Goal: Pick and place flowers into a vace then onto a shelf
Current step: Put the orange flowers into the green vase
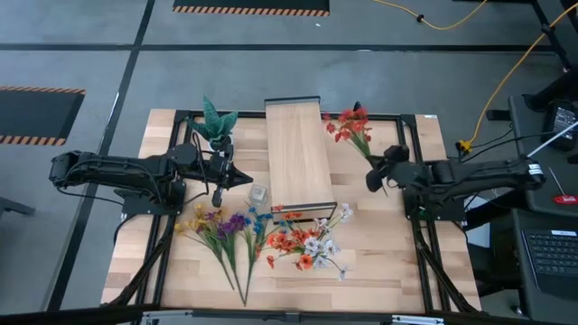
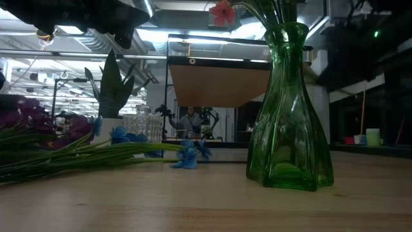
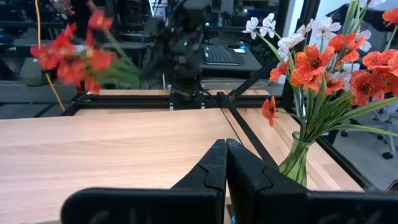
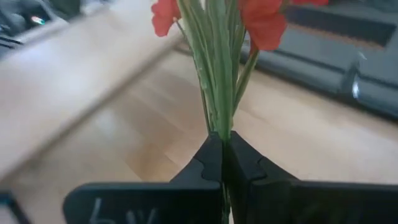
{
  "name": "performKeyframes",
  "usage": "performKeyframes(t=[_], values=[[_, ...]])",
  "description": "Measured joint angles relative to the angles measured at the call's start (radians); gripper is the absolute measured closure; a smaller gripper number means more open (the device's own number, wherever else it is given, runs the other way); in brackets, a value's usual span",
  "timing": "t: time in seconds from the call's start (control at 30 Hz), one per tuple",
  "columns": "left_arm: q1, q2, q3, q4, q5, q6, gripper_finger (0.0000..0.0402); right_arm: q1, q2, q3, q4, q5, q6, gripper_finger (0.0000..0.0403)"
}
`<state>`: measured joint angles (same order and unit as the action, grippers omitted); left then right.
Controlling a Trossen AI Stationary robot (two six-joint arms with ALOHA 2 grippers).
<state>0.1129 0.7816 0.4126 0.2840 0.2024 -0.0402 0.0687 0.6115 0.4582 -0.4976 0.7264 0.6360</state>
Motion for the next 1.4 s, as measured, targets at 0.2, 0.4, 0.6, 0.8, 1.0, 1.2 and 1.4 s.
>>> performKeyframes(t=[0.2,0.4,0.6,0.8,1.0,1.2,1.4], values=[[0.000,0.000,0.000,0.000,0.000,-0.002,0.0398,0.115,-0.053,0.089,-0.003,0.046,-0.095,0.0403],[0.000,0.000,0.000,0.000,0.000,-0.001,0.0398,0.277,-0.052,0.204,0.000,0.143,-0.193,0.0403],[0.000,0.000,0.000,0.000,0.000,0.000,0.0398,0.439,-0.004,0.274,0.062,0.207,-0.275,0.0403],[0.000,0.000,0.000,0.000,-0.001,-0.001,0.0398,0.575,0.090,0.293,0.181,0.264,-0.356,0.0403],[0.000,0.000,0.000,0.001,-0.002,-0.014,0.0398,0.729,0.188,0.364,0.260,0.382,-0.439,0.0403],[0.000,0.000,0.000,0.001,-0.002,-0.045,0.0398,0.866,0.338,0.477,0.266,0.463,-0.452,0.0403],[0.000,0.000,0.000,0.002,-0.003,-0.031,0.0398,0.955,0.523,0.493,0.434,0.535,-0.410,0.0403]])
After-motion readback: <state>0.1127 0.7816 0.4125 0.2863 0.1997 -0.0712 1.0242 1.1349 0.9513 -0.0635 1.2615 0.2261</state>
